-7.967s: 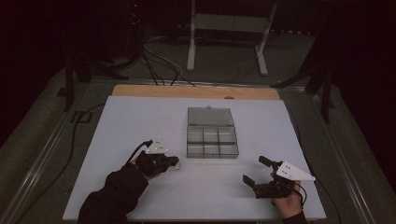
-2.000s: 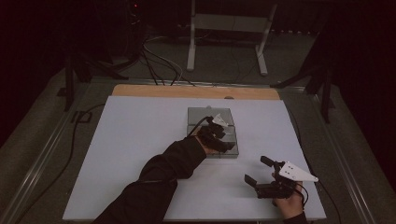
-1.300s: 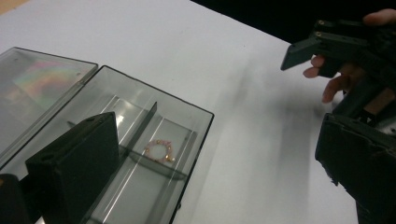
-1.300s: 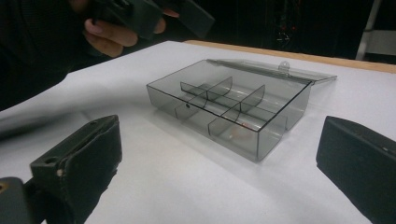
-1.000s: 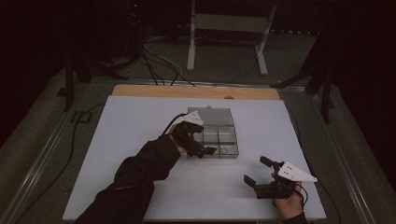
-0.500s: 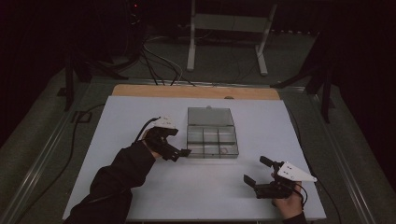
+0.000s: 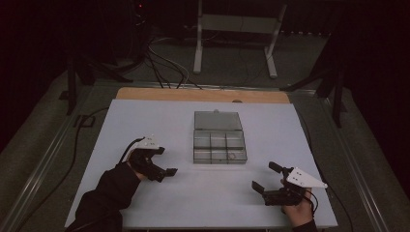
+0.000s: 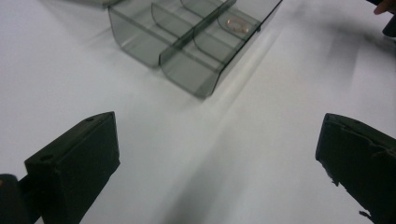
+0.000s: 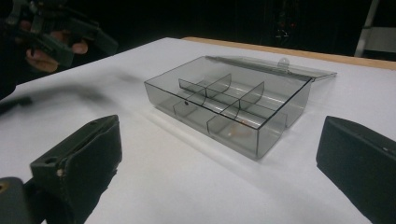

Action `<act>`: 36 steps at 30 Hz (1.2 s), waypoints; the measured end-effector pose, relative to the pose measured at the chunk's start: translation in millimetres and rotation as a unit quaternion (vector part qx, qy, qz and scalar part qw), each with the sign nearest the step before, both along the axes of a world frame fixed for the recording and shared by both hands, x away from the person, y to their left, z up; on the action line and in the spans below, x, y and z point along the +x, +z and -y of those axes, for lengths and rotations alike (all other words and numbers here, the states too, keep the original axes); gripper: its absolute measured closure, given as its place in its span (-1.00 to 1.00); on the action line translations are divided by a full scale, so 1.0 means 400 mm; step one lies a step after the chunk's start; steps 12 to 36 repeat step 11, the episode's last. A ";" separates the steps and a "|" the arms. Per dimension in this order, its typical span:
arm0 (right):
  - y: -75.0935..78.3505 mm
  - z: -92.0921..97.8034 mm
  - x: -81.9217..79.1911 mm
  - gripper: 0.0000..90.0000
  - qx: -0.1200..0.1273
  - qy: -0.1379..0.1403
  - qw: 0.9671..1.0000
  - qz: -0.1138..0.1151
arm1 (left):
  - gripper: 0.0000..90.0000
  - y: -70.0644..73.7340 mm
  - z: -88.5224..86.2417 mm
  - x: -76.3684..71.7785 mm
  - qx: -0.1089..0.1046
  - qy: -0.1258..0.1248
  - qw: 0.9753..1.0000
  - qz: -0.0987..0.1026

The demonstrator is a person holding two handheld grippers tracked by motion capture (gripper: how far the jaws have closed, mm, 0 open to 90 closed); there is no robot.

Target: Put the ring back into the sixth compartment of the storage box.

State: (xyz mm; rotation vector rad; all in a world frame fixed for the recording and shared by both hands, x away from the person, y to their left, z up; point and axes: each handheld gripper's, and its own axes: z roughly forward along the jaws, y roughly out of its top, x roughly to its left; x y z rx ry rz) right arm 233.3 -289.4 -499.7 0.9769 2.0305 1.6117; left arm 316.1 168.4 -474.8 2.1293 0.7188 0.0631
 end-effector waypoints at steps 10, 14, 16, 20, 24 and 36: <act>-0.001 -0.001 0.001 -1.00 -0.001 0.002 1.000 -0.001 | -0.98 -0.039 -0.045 -0.025 0.005 -0.011 1.000 -0.003; -0.002 -0.001 0.001 -1.00 -0.002 0.002 1.000 -0.001 | -0.98 -0.040 -0.046 -0.024 0.004 -0.011 1.000 -0.004; -0.002 -0.001 0.001 -1.00 -0.002 0.002 1.000 -0.001 | -0.98 -0.040 -0.046 -0.024 0.004 -0.011 1.000 -0.004; -0.002 -0.001 0.001 -1.00 -0.002 0.002 1.000 -0.001 | -0.98 -0.040 -0.046 -0.024 0.004 -0.011 1.000 -0.004; -0.002 -0.001 0.001 -1.00 -0.002 0.002 1.000 -0.001 | -0.98 -0.040 -0.046 -0.024 0.004 -0.011 1.000 -0.004; -0.002 -0.001 0.001 -1.00 -0.002 0.002 1.000 -0.001 | -0.98 -0.040 -0.046 -0.024 0.004 -0.011 1.000 -0.004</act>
